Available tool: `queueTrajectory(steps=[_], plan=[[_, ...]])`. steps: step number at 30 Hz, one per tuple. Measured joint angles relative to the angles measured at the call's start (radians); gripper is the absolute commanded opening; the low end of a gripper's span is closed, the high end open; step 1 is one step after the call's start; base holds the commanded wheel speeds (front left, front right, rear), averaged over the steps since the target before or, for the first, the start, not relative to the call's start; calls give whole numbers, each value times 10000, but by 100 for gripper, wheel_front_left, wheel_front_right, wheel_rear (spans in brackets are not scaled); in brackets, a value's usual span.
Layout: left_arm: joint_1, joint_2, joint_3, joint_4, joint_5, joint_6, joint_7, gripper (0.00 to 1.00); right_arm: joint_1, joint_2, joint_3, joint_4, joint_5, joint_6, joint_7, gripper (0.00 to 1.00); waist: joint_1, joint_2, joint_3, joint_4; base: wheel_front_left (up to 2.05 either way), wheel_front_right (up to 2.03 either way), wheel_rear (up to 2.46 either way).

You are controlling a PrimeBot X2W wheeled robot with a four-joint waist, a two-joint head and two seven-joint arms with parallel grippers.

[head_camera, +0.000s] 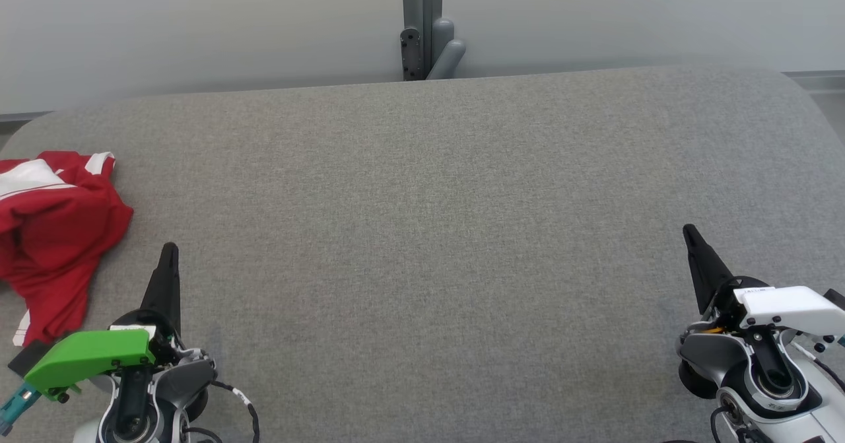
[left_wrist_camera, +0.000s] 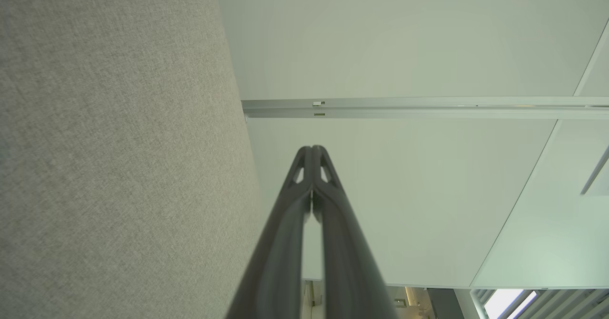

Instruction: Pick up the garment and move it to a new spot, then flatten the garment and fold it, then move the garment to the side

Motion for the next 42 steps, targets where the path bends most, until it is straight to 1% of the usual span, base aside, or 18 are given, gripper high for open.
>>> queueTrajectory(steps=[14,15,23,28,33,42], plan=[[0,0,0,0,0,0,0,0,0,0,0,0,0,0,0,0,0,0,0,0,0,0,0],[0,0,0,0,0,0,0,100,0,0,0,0,0,0,0,100,0,0,0,0,0,0,0],[528,-81,-96,581,0,2,-86,100,502,437,196,416,-52,-4,12,100,0,1,6,-1,0,0,0],[525,-81,-270,616,174,-44,-332,100,537,548,92,328,-545,-4,10,100,0,13,2,-1,0,0,0],[525,-77,-382,683,807,-63,-575,100,583,654,-111,288,-1409,-2,0,100,0,3,33,1,0,0,0],[523,-75,-453,830,2690,-155,-963,100,616,982,-593,207,-3545,-2,-73,100,0,1,70,-6,0,0,0]])
